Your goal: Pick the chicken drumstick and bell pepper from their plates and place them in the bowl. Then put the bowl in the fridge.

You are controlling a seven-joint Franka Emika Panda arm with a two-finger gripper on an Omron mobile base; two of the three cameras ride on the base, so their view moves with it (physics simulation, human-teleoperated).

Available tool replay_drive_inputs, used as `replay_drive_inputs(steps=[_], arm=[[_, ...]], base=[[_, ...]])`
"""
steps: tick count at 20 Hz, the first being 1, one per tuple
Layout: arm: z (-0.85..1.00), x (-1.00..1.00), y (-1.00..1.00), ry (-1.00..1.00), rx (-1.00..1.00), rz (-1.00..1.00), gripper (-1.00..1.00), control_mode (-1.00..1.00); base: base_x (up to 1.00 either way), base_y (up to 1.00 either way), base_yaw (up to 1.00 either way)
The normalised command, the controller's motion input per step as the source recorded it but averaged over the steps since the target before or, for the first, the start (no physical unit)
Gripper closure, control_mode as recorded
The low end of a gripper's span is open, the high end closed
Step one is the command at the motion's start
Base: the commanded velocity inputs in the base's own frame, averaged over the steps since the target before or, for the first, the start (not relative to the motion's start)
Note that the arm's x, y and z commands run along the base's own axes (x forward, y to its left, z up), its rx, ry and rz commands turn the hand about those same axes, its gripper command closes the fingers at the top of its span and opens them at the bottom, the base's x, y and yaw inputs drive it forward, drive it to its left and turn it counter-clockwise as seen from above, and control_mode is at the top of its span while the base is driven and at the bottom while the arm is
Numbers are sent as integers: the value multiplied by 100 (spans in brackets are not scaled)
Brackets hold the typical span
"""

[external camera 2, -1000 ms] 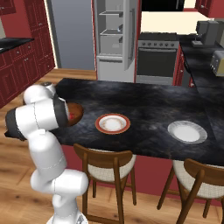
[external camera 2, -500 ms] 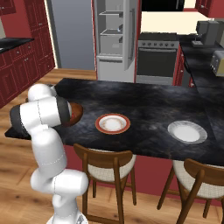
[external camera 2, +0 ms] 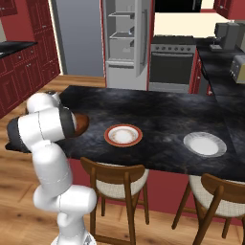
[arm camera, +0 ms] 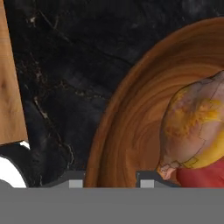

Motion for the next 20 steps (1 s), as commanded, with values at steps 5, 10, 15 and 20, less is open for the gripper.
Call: replay_drive_inputs(steps=[5, 10, 15, 20], arm=[[50, -36, -6, -24, 0, 24, 100, -100], [47, -44, -15, -25, 1, 24, 100, -100], [40, -36, -15, -13, 3, 15, 100, -100], [13, -23, -4, -4, 0, 4, 100, -100]], base=[[0, 0, 0], [0, 0, 0], [0, 0, 0], [0, 0, 0]])
